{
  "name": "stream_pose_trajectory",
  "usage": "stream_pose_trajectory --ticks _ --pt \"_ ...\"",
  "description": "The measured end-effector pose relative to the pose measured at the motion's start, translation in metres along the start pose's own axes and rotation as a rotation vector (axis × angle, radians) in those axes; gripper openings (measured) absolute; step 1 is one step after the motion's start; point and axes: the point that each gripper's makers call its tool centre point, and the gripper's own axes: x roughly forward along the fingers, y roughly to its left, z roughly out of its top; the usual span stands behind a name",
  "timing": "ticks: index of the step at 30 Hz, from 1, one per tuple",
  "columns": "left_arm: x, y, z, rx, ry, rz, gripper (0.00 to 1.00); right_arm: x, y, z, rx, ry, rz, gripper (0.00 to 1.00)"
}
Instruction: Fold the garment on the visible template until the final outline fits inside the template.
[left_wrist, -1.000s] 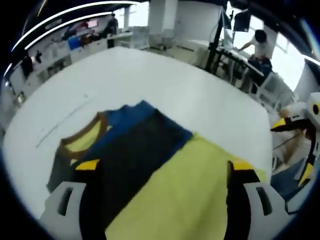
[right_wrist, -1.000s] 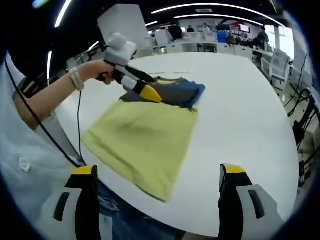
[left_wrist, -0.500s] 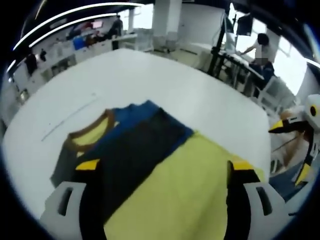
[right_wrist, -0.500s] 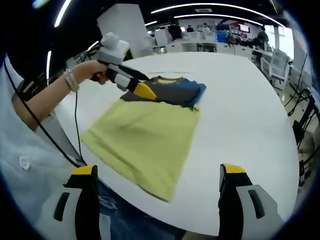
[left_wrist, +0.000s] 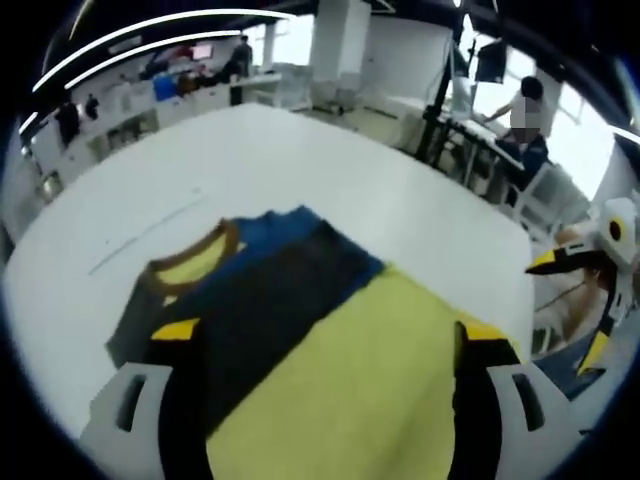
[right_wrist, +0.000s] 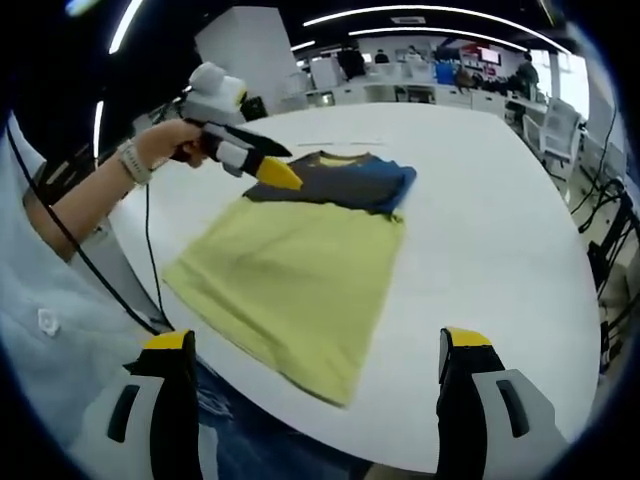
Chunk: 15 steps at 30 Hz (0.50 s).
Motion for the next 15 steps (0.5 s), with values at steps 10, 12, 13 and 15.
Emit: stream_pose_trajectory --ticks 10,12,13,15 --pt "-0.012 -0.002 -0.006 -0.023 -0.011 -0.009 1.00 0.003 0.002 0.004 -0.016 0.006 0.005 1.00" --pt "-0.014 -0.002 -0.005 -0.026 -0.019 -0.008 1.00 0.003 0.003 0.004 -0.021 0.008 0.008 1.00" --pt "-0.014 0.001 -0.006 -0.023 -0.018 -0.001 1.00 0.003 0.003 0.005 -0.022 0.007 0.009 1.00" --pt "-0.016 0.004 -0.006 -0.023 -0.017 0.008 1.00 0.004 0.004 0.005 -0.023 0.008 0.009 1.00"
